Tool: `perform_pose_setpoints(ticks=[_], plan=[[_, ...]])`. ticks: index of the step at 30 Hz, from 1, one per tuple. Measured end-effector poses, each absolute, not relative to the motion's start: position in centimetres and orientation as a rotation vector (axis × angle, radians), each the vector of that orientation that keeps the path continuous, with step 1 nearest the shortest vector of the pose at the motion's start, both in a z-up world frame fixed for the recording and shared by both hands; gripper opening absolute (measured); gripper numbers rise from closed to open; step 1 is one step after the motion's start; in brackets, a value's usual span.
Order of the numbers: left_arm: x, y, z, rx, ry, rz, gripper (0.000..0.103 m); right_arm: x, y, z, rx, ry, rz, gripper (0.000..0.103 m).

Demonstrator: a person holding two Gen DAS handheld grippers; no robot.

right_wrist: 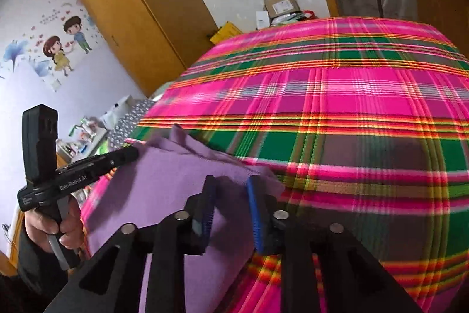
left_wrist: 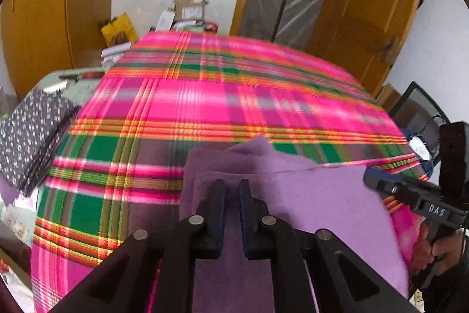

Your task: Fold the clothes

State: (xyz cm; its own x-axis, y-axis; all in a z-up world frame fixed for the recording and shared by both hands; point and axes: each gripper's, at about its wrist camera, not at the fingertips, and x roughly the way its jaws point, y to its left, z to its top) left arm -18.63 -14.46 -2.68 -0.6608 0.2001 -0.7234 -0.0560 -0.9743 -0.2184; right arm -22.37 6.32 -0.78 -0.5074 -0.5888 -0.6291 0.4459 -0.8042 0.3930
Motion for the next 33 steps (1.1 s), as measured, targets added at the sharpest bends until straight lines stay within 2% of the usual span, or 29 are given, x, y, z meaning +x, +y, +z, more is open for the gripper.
perform_pose_setpoints(ticks=[8,9,16,23,33], plan=[[-17.1,-15.4,-3.1,-1.169,-0.323,2.730,0.009,-23.2,5.6,-0.8,1.058,-0.182,-2.286,0.016],[-16.5,-15.4,-2.9,-1.160,-0.327,2.734,0.009,-22.7,5.9,-0.5,1.042,-0.184,-2.287,0.020],[-10.4,-15.8,-2.2,-1.094,-0.358,2.770,0.009,-16.2,6.7,1.3,0.888,-0.129,-2.190,0.020],[-7.0,-15.6,-4.0,-1.101,-0.390,2.773,0.009,-12.7,4.9,-0.1,0.880,0.041,-2.131,0.020],[-4.5,-17.3,-2.5,-1.047,-0.454,2.860,0.009,-10.8,5.5,1.0,0.824,0.037,-2.124,0.019]])
